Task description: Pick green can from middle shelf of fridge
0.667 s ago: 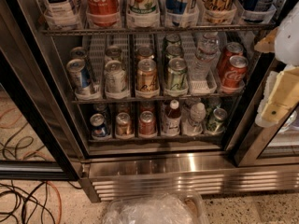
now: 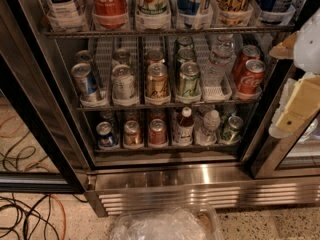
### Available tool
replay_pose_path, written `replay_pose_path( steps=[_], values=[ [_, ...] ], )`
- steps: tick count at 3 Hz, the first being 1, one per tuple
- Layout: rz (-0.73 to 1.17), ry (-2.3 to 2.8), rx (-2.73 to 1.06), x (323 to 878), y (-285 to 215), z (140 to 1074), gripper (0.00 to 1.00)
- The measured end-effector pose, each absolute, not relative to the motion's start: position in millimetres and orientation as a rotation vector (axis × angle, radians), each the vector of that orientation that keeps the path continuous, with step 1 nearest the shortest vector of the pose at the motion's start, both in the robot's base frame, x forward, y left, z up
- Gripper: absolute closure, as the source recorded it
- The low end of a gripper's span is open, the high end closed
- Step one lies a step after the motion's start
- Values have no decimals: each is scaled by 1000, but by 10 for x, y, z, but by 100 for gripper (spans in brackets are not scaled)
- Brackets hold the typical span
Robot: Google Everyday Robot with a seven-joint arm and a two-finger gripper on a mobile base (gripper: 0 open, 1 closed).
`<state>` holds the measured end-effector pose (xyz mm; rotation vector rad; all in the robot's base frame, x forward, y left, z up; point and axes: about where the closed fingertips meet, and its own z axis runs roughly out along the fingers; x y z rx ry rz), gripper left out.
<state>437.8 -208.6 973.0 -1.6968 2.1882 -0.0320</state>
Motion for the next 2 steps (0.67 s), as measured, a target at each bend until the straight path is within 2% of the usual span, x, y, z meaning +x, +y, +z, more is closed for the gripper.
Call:
replay_pose_path(
  steps=[2],
  values=[
    [206,2051,-1412,4366,-1961,9535,0]
  ],
)
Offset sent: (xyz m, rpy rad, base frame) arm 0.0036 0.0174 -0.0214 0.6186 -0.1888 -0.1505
